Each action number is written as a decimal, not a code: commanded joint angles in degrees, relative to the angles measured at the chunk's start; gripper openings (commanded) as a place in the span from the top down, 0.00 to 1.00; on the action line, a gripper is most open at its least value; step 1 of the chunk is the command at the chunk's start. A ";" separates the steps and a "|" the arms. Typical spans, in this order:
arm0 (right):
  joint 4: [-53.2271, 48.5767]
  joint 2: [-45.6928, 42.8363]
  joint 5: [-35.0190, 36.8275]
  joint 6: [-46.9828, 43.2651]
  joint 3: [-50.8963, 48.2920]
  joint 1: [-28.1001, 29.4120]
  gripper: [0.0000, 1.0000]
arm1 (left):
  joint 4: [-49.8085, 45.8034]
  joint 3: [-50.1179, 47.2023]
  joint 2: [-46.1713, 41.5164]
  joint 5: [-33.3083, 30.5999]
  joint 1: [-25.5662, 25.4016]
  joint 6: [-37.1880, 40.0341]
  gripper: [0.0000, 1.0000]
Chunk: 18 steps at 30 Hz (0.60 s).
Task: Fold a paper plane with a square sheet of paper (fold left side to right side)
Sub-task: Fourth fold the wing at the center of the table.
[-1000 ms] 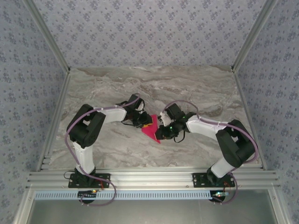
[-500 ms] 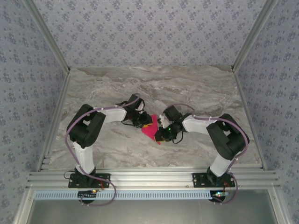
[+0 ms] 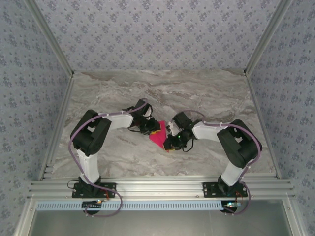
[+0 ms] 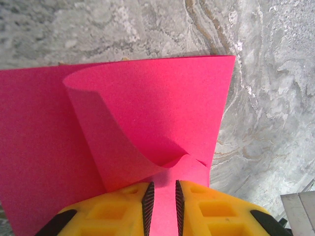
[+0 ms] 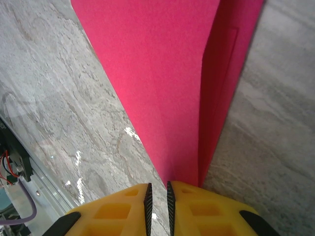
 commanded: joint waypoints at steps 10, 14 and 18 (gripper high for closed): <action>-5.40 1.29 0.54 -1.58 -1.82 -0.23 0.80 | -6.59 -0.95 1.80 -4.02 -0.09 1.31 0.77; -5.87 0.59 -1.03 -1.45 -3.24 -0.01 0.80 | -6.51 -1.02 1.88 -4.10 -0.01 1.26 0.77; -6.32 -0.54 -1.45 -1.23 -5.47 0.08 0.81 | -6.32 -1.20 1.84 -4.18 0.18 1.14 0.77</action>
